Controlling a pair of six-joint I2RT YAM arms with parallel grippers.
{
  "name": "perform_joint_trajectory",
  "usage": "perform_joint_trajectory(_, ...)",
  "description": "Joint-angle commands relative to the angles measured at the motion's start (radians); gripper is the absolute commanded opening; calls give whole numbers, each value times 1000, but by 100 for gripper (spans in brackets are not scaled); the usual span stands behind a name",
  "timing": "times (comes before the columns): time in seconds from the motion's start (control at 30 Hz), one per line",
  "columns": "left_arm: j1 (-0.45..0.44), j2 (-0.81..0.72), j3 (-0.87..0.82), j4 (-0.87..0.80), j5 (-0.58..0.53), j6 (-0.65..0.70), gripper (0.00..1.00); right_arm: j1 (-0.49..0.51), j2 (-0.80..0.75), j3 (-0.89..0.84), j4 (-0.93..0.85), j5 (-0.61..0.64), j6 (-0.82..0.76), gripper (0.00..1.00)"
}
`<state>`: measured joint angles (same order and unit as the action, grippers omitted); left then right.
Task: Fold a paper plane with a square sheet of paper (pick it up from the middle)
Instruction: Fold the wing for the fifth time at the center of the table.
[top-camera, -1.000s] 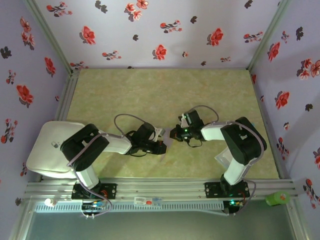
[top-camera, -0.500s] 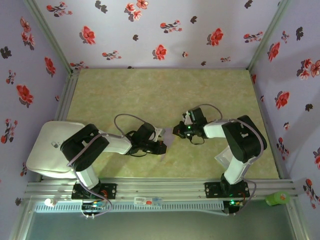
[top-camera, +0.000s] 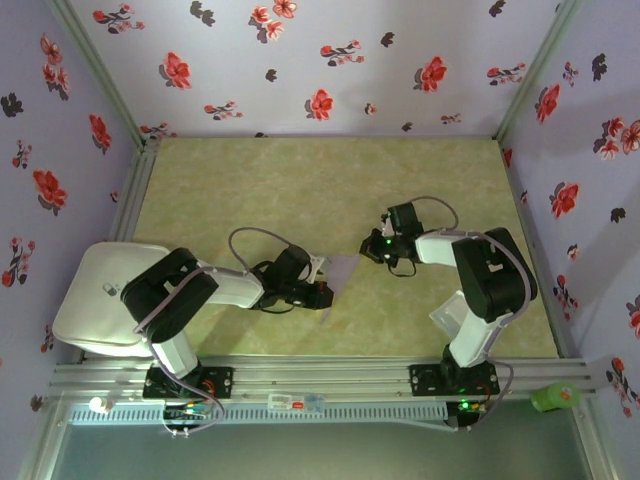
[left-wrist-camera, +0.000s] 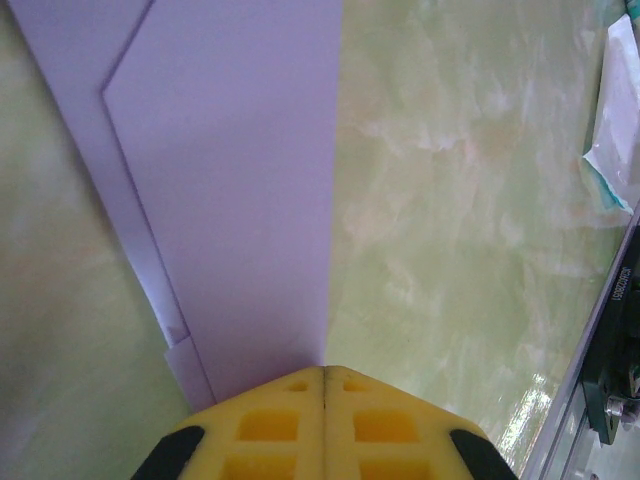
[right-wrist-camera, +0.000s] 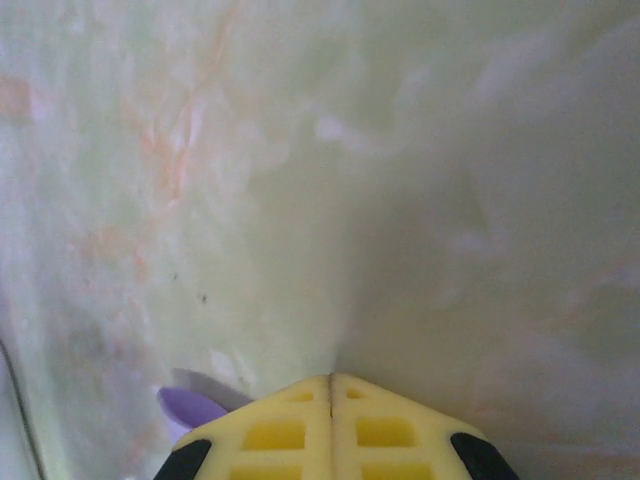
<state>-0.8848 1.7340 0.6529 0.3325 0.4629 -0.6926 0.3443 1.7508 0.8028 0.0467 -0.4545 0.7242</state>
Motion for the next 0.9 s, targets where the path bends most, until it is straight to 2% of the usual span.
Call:
perform_joint_trajectory(0.0, -22, 35, -38, -207, -31, 28, 0, -13, -18, 36, -105, 70, -53, 3)
perform_joint_trajectory(0.17, -23, 28, -48, -186, -39, 8, 0, -11, -130, -5, -71, 15, -42, 6)
perform_joint_trajectory(0.37, -23, 32, -38, -184, -44, 4, 0, 47, -193, -126, 144, -147, 56, 6)
perform_joint_trajectory(0.53, -26, 29, -39, -184, -47, -1, 0, 134, -158, -142, 144, -208, 27, 5)
perform_joint_trajectory(0.87, -27, 32, -27, -191, -54, -5, 0, 147, -48, -120, 112, -201, -21, 4)
